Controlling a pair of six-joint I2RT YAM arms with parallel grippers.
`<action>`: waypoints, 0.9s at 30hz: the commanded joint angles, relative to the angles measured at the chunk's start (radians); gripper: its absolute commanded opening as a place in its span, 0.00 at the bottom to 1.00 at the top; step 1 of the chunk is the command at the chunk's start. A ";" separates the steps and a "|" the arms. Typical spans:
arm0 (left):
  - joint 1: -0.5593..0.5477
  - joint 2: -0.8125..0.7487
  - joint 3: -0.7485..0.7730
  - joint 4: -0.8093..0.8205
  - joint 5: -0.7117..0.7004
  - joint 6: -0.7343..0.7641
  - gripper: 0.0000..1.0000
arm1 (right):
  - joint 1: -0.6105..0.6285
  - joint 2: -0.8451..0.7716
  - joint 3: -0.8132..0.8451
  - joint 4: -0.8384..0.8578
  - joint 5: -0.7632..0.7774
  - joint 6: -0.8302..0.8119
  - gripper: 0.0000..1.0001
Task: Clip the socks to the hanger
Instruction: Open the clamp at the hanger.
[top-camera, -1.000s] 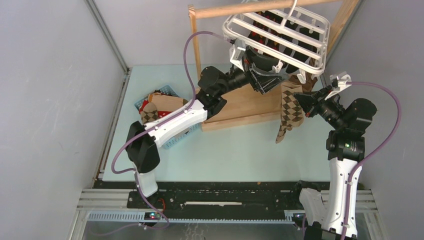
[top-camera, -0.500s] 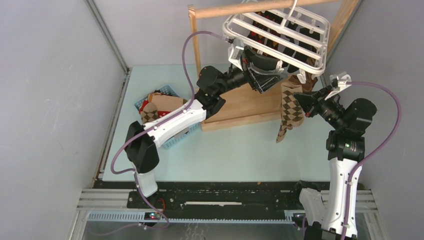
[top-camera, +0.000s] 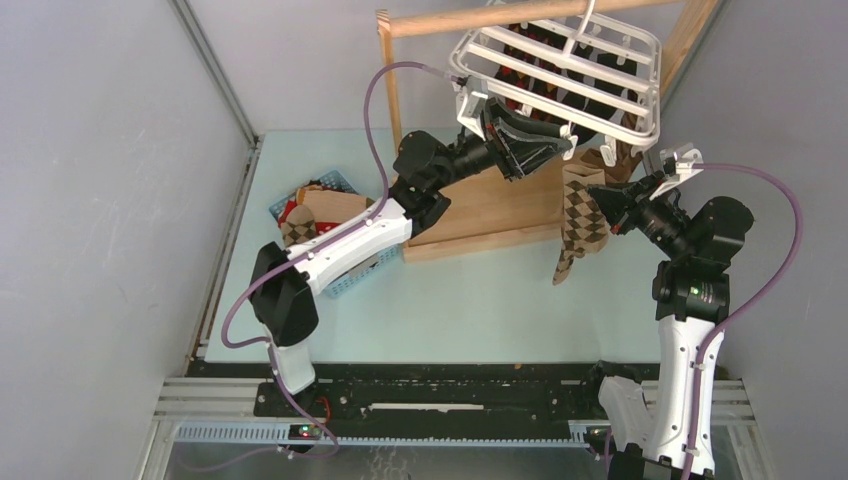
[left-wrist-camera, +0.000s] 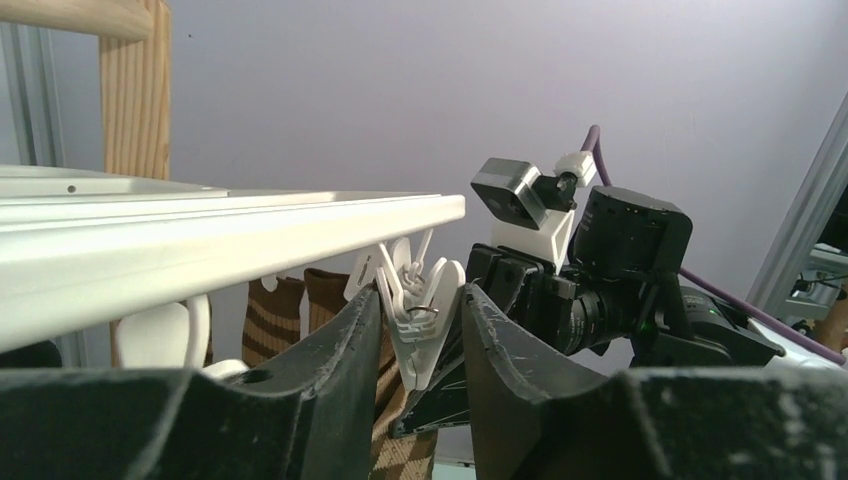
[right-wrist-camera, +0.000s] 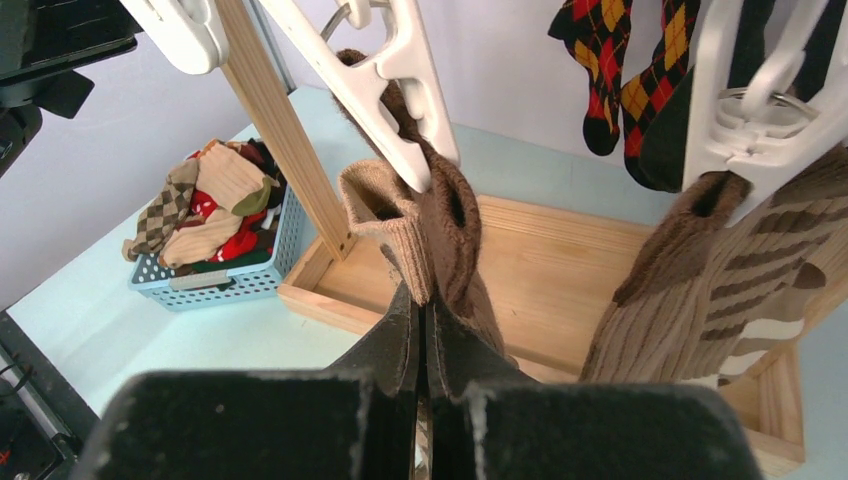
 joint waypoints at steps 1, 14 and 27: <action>0.005 -0.023 0.051 0.002 0.001 -0.009 0.36 | 0.006 -0.008 0.002 0.042 -0.008 0.008 0.00; 0.003 -0.003 0.084 -0.027 -0.022 -0.033 0.31 | 0.008 -0.014 0.002 0.041 -0.020 0.011 0.00; 0.005 -0.010 0.088 -0.049 -0.070 -0.070 0.17 | 0.008 -0.059 0.002 0.034 -0.095 0.019 0.00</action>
